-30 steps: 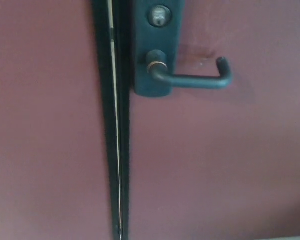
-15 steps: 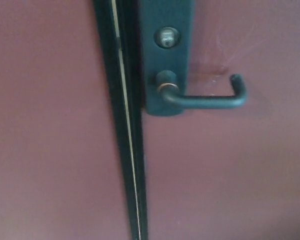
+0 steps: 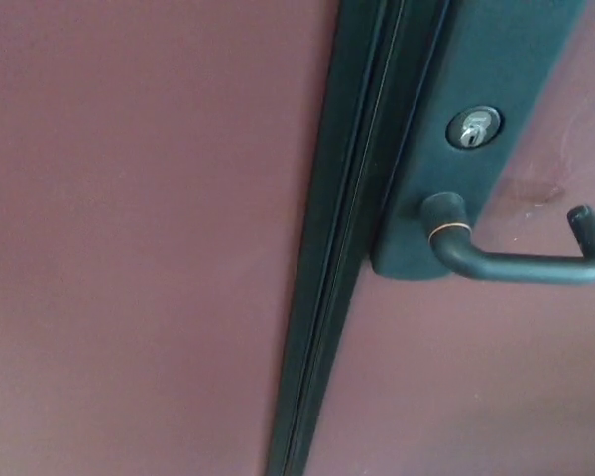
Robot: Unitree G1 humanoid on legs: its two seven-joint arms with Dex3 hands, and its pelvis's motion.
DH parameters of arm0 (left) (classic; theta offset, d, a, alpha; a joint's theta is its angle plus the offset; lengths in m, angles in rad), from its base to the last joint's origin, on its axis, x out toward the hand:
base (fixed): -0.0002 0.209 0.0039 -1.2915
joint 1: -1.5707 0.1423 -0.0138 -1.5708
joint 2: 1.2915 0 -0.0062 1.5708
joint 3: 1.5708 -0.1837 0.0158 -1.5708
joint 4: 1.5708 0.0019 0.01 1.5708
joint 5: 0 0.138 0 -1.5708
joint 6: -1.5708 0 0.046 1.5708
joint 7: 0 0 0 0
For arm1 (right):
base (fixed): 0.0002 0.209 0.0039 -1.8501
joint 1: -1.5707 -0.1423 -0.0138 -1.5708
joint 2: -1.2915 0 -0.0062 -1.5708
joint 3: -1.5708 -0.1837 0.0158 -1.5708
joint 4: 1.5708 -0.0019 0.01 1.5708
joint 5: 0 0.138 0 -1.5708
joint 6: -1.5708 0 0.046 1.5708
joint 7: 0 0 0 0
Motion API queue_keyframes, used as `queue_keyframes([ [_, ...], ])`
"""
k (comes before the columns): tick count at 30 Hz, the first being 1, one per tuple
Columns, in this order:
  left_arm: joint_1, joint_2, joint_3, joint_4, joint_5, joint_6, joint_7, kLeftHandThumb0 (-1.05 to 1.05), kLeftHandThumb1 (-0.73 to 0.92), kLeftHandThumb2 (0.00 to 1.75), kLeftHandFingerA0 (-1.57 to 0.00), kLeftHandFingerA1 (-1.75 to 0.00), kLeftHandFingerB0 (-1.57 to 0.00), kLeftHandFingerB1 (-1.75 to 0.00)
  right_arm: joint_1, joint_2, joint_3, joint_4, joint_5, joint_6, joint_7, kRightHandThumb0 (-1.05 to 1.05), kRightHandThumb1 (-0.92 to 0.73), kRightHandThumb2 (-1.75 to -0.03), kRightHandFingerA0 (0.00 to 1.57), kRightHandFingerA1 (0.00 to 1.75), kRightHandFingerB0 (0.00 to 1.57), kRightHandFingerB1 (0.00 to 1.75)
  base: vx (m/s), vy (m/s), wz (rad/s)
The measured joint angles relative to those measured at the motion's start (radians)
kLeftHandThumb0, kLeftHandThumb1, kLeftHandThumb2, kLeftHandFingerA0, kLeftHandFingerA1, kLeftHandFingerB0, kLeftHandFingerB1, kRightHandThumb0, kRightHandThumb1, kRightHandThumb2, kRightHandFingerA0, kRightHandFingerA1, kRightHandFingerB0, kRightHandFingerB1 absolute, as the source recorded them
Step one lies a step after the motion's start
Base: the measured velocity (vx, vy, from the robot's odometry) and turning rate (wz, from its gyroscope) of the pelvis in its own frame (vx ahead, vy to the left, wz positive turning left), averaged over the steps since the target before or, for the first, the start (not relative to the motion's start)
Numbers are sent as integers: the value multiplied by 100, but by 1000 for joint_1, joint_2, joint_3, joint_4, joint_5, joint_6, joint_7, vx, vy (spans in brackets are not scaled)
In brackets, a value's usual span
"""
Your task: The robot walks towards the door handle and put its right hand on it and twist the handle
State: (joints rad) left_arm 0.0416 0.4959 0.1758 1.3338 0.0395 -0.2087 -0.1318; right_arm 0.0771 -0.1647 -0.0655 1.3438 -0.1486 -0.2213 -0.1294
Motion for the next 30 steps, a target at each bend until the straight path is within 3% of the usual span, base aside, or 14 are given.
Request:
queue_keyframes([
  [4, -1, -9, -3, 3, 0, 1, 1, -23, 56, 57, -76, -53, -59, -43, -2, -4, 0, -1, 1, 1, 1, -25, -52, -56, 87, 49, 68, 43, 46, -160, 5],
  [20, -3, -5, 2, 3, -1, 1, -7, -23, 57, 57, -76, -53, -59, -43, -9, 1, 0, -2, 1, 0, 4, -26, -53, -56, 84, 48, 67, 43, -7, 205, -4],
  [30, -10, -3, 2, -4, 0, 0, -9, -23, 57, 57, -76, -53, -59, -43, -14, 6, 0, -8, 2, -1, 9, -25, -54, -57, 84, 48, 67, 43, 45, 39, -1],
])
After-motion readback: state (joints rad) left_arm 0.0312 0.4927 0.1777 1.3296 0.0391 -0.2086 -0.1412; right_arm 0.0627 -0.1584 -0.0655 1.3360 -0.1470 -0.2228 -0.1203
